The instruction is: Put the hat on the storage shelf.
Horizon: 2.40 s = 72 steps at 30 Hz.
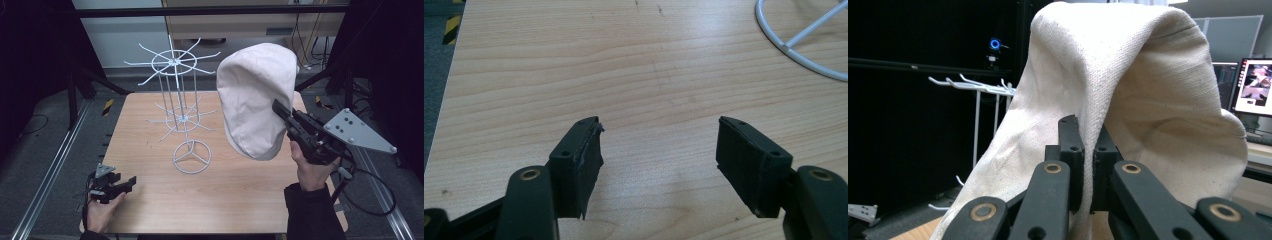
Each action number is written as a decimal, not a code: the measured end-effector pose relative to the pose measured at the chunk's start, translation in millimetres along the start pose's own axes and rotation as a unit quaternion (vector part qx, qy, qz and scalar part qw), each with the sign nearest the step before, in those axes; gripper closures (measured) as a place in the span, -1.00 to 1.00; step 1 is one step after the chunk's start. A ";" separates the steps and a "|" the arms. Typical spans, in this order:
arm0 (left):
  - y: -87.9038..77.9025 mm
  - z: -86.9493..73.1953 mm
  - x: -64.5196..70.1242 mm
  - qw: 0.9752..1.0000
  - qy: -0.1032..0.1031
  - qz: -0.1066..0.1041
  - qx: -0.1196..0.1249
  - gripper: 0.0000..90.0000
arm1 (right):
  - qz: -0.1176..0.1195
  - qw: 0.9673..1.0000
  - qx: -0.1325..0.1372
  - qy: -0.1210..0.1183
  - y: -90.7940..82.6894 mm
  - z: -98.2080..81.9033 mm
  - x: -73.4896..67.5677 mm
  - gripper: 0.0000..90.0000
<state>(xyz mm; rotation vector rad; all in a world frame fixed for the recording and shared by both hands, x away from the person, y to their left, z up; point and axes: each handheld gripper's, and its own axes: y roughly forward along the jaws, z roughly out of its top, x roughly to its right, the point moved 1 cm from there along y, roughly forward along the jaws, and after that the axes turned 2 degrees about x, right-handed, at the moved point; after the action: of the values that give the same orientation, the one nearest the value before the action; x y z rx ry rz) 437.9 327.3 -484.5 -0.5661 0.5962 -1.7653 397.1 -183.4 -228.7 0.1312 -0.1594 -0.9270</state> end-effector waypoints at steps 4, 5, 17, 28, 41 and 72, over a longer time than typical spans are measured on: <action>0.0 0.0 -0.3 1.000 0.000 0.000 0.000 -0.23 | 0.004 1.000 0.007 -0.002 2.9 5.7 -1.6 0.96; 0.0 0.0 -0.2 1.000 0.000 0.000 0.000 -0.23 | 0.005 1.000 0.010 -0.002 4.3 7.6 -2.4 0.96; 0.3 0.1 -0.7 1.000 -0.001 -0.001 0.000 -0.23 | 0.031 0.999 0.017 -0.007 35.3 17.1 -15.4 0.96; 0.7 0.1 -0.9 1.000 -0.001 -0.002 -0.001 -0.24 | 0.047 0.999 -0.001 -0.006 57.7 6.8 -23.9 0.96; 1.1 0.2 -0.7 1.000 0.000 0.000 -0.002 -0.23 | 0.060 0.998 -0.035 -0.001 65.3 -20.7 -30.9 0.96; 1.3 0.2 -0.3 1.000 0.001 -0.001 -0.002 -0.24 | 0.072 0.991 -0.114 0.019 74.6 -66.2 -30.2 0.87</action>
<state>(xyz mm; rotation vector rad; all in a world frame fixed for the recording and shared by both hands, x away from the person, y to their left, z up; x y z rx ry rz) 439.1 327.2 -485.2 -0.5681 0.6017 -1.7663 450.6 -112.0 -282.5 -0.0731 -0.0257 -0.7913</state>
